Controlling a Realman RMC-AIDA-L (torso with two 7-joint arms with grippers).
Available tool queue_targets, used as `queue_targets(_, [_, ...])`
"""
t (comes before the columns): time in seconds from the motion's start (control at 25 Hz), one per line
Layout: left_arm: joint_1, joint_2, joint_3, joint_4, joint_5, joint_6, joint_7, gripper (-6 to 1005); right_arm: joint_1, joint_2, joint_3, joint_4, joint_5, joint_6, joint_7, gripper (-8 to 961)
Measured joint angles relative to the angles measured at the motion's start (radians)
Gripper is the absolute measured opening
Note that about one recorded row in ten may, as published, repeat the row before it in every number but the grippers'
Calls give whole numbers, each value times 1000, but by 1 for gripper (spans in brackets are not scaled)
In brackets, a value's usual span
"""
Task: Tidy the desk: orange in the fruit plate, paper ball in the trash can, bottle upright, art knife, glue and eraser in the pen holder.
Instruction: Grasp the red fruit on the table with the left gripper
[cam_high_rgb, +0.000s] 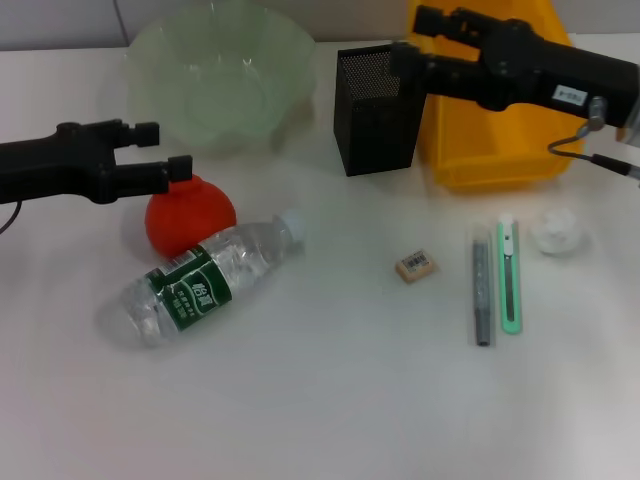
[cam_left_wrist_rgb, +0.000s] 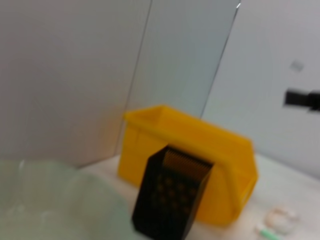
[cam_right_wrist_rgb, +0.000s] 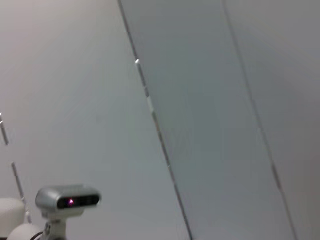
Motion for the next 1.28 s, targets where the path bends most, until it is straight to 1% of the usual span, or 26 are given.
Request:
queue_targets(0.16, [-3,-9,1,21,70,-55,-34,800,-16,2,21,6,6,3,-9,847])
queue_targets(0.36, [-9,-9,1,64,96,-37,-66,800,-17,-1,21,34,7,4,-22,847])
queue_targets(0.52, [-22,-22,2,135,162,-27,-121,801,-16,-2,23,36,7,4,-32,847])
queue_targets(0.56, [-37,-29,2,151,199,-31,-139,801,-15,-2,28,36,7,2,-40,847])
queue_targets(0.72, [-59,-37,2,157,245,-51,-151,801,-15,-2,33,36,8,-2,-48,847])
queue_targets(0.76, [-69,-45,2,156,276,-80,-156,801,-16,-2,33,36,8,-2,-48,847])
queue_targets(0.8, [-69,-45,2,156,276,-80,-156,801,-16,-2,33,36,8,-2,-48,847])
queue_targets(0.88, [-75,-52,2,153,302,-106,-157,800,-17,-1,34,36,8,1,-49,847])
queue_targets(0.96, [-89,-65,2,145,354,-144,-160,800,-18,-1,34,36,8,4,-49,847])
queue_targets(1.0, [-89,-65,2,145,354,-144,-160,800,-18,-1,34,36,8,4,-49,847])
queue_targets(1.16, [-107,-76,2,132,410,-169,-169,800,-13,-1,36,36,8,4,-50,847])
queue_targets(1.28, [-113,-80,2,123,416,-172,-170,800,-7,-1,41,36,8,4,-50,847])
